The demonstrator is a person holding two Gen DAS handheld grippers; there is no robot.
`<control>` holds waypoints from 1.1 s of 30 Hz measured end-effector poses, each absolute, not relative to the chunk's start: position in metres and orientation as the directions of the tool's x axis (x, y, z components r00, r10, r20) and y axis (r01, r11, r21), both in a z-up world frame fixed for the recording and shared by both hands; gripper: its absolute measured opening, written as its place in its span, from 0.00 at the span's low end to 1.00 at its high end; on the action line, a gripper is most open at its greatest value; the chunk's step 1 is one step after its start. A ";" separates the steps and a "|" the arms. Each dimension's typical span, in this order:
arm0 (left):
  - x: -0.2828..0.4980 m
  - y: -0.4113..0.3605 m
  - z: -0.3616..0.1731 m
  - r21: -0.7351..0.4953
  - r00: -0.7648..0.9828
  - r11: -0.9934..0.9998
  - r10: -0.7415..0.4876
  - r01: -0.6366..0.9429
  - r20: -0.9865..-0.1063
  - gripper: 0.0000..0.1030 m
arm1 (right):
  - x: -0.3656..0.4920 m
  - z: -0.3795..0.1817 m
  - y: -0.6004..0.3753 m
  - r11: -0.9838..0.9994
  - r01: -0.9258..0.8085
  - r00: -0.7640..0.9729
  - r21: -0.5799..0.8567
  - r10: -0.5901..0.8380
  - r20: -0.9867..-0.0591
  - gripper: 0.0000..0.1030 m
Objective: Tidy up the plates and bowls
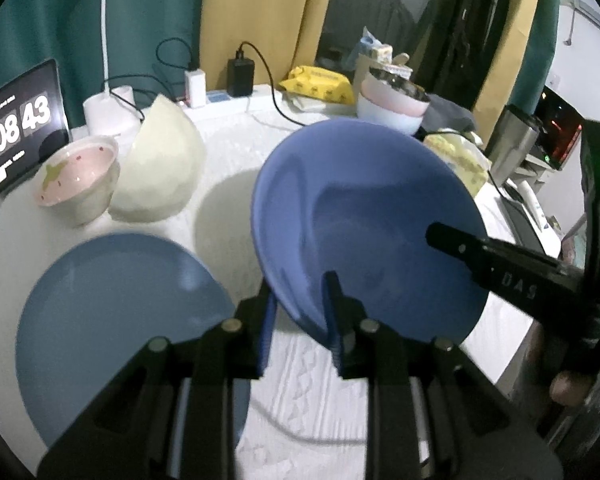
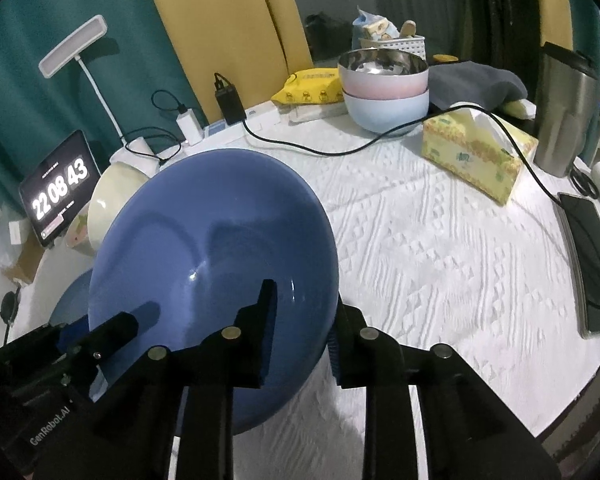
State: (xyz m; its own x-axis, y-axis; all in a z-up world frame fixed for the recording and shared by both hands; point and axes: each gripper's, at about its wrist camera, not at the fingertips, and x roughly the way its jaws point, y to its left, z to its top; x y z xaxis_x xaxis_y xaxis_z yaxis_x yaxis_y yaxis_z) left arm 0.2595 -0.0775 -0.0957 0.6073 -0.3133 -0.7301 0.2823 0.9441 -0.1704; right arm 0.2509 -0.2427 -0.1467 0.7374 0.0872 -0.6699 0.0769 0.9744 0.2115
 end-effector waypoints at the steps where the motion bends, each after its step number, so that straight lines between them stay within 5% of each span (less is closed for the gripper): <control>1: 0.259 -0.077 -0.097 -0.175 0.597 0.942 -0.319 0.287 -0.736 0.25 | 0.251 -0.147 -0.243 0.974 0.082 0.734 0.211 0.084 -0.674 0.25; 7: 0.255 -0.073 -0.096 -0.171 0.595 0.941 -0.320 0.293 -0.737 0.27 | 0.248 -0.142 -0.244 0.974 0.114 0.738 0.194 0.048 -0.674 0.26; 12: 0.252 -0.064 -0.086 -0.187 0.616 0.937 -0.336 0.295 -0.712 0.45 | 0.244 -0.132 -0.244 0.975 0.143 0.754 0.173 0.006 -0.657 0.26; 33: 0.250 0.006 -0.049 -0.213 0.712 0.949 -0.316 0.234 -0.626 0.45 | 0.260 -0.082 -0.180 0.993 0.057 0.807 0.101 0.014 -0.590 0.26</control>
State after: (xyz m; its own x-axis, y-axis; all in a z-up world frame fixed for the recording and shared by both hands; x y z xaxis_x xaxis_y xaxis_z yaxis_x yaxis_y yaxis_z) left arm 0.2496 0.0055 -0.0490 0.7124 -0.3163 -0.6264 0.2335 0.9486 -0.2134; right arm 0.2595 -0.1797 -0.0823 0.8069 0.0138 -0.5905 0.0570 0.9932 0.1012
